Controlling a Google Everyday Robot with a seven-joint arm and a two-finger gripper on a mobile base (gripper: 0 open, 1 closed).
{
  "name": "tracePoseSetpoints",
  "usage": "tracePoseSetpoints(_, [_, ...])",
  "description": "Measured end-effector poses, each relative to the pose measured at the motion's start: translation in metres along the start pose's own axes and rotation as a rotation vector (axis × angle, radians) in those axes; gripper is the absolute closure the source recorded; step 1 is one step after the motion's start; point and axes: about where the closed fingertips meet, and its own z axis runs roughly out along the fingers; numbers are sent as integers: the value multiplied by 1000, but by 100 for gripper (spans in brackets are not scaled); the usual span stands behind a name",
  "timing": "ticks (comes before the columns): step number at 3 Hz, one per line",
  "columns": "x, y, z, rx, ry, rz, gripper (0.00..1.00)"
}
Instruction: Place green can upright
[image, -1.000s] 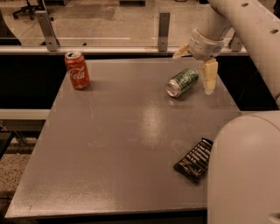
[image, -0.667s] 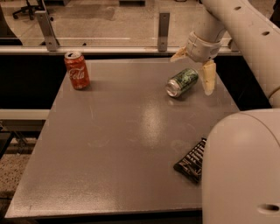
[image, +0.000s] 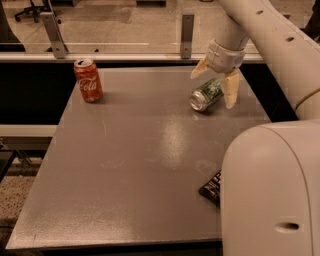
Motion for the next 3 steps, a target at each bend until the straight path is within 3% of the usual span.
tracePoseSetpoints(2, [-4, -5, 1, -26, 25, -55, 64])
tracePoseSetpoints(3, [-9, -9, -12, 1, 78, -108, 87])
